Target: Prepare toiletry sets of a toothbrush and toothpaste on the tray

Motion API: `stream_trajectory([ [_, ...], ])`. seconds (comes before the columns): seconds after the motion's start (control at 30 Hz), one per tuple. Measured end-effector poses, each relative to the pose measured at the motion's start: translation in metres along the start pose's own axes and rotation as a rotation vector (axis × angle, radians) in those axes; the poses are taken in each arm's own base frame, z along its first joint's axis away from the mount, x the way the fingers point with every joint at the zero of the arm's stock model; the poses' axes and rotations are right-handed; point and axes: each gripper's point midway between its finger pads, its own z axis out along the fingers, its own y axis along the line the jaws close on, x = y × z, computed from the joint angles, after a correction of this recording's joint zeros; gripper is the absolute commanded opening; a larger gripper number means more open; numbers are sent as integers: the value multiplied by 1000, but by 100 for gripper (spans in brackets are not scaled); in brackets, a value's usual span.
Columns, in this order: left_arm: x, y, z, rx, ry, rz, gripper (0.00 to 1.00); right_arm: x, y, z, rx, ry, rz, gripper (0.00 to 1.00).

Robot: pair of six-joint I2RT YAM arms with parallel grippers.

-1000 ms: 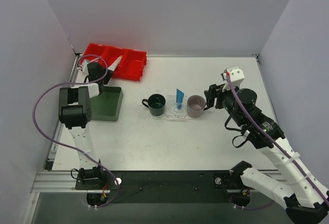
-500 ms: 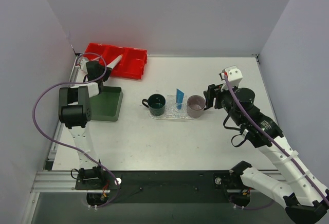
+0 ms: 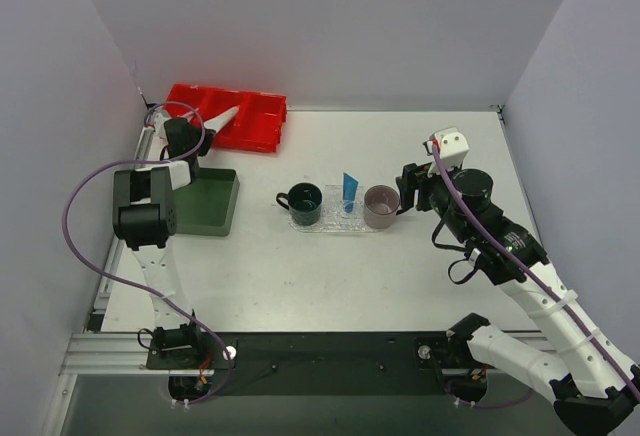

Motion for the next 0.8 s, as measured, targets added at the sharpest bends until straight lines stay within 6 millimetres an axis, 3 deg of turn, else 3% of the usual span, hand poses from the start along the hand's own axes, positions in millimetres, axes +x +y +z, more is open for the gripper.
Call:
stream_trajectory([
  [0.33,-6,-20,-14,89,-20,7,0,0,-1,-1,1,-2,-6,58],
  [0.57,-23,-58,-45,227,-73,80,0,1,-3,-3,6,-6,-3,58],
  [0.8,-25,-80,-55,327,-68,139,0,-2,-5,-9,13,-23,1,58],
])
